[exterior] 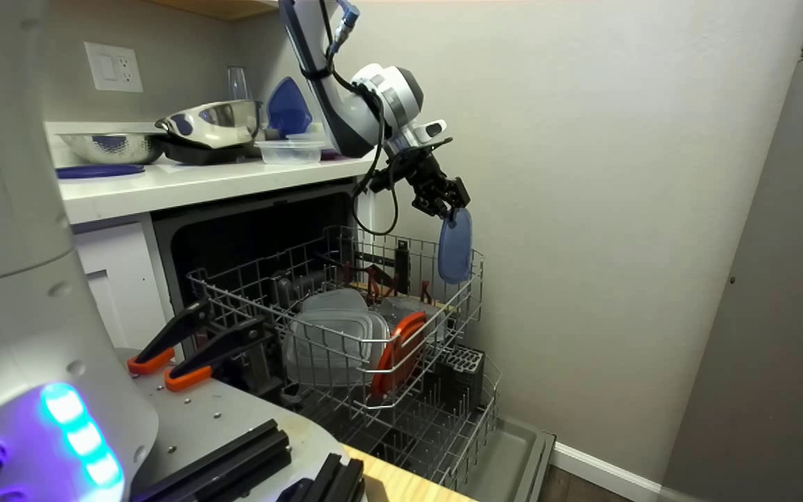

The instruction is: Put one lid in the dishwasher

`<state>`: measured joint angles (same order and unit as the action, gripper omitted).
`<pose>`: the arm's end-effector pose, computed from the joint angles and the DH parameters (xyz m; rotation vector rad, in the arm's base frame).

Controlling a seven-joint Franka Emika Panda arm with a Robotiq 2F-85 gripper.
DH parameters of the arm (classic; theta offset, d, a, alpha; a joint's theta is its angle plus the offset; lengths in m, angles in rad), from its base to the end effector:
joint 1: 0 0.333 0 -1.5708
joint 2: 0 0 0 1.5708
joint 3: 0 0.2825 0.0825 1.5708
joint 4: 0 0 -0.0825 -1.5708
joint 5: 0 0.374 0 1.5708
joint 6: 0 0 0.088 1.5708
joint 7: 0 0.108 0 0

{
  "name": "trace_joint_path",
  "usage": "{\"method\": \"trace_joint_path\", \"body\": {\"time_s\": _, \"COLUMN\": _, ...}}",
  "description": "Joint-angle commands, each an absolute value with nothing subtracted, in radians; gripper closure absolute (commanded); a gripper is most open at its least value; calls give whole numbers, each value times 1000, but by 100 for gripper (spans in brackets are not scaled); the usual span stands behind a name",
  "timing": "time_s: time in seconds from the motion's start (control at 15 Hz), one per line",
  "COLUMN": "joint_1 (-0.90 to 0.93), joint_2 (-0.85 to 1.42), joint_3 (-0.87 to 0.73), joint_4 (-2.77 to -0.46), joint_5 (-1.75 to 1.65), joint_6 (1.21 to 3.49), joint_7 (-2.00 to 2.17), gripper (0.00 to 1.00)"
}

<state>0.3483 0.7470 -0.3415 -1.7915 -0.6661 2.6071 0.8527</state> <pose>0.6304 0.0267 0.1395 2.5995 -0.2270 0.3922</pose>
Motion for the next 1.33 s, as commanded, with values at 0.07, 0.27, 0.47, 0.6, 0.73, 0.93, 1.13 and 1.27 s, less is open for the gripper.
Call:
{"method": "trace_joint_path", "body": {"time_s": 0.07, "joint_1": 310, "joint_2": 777, "joint_3": -306, "joint_4": -1802, "joint_5": -662, "joint_6": 2628, "joint_7": 843, "gripper": 97}}
{"method": "trace_joint_path", "body": {"time_s": 0.27, "joint_1": 309, "joint_2": 812, "joint_3": -305, "joint_4": -1795, "joint_5": -661, "joint_6": 2641, "joint_7": 855, "gripper": 97}}
{"method": "trace_joint_path", "body": {"time_s": 0.47, "joint_1": 306, "joint_2": 832, "joint_3": -301, "joint_4": -1795, "joint_5": -646, "joint_6": 2645, "joint_7": 852, "gripper": 97}}
{"method": "trace_joint_path", "body": {"time_s": 0.6, "joint_1": 314, "joint_2": 826, "joint_3": -313, "joint_4": -1802, "joint_5": -652, "joint_6": 2648, "joint_7": 859, "gripper": 97}}
{"method": "trace_joint_path", "body": {"time_s": 0.73, "joint_1": 320, "joint_2": 812, "joint_3": -325, "joint_4": -1809, "joint_5": -659, "joint_6": 2650, "joint_7": 868, "gripper": 97}}
{"method": "trace_joint_path", "body": {"time_s": 0.93, "joint_1": 349, "joint_2": 769, "joint_3": -373, "joint_4": -1835, "joint_5": -693, "joint_6": 2663, "joint_7": 903, "gripper": 97}}
{"method": "trace_joint_path", "body": {"time_s": 1.13, "joint_1": 356, "joint_2": 723, "joint_3": -406, "joint_4": -1857, "joint_5": -712, "joint_6": 2707, "joint_7": 931, "gripper": 97}}
{"method": "trace_joint_path", "body": {"time_s": 1.27, "joint_1": 327, "joint_2": 709, "joint_3": -378, "joint_4": -1860, "joint_5": -688, "joint_6": 2745, "joint_7": 898, "gripper": 97}}
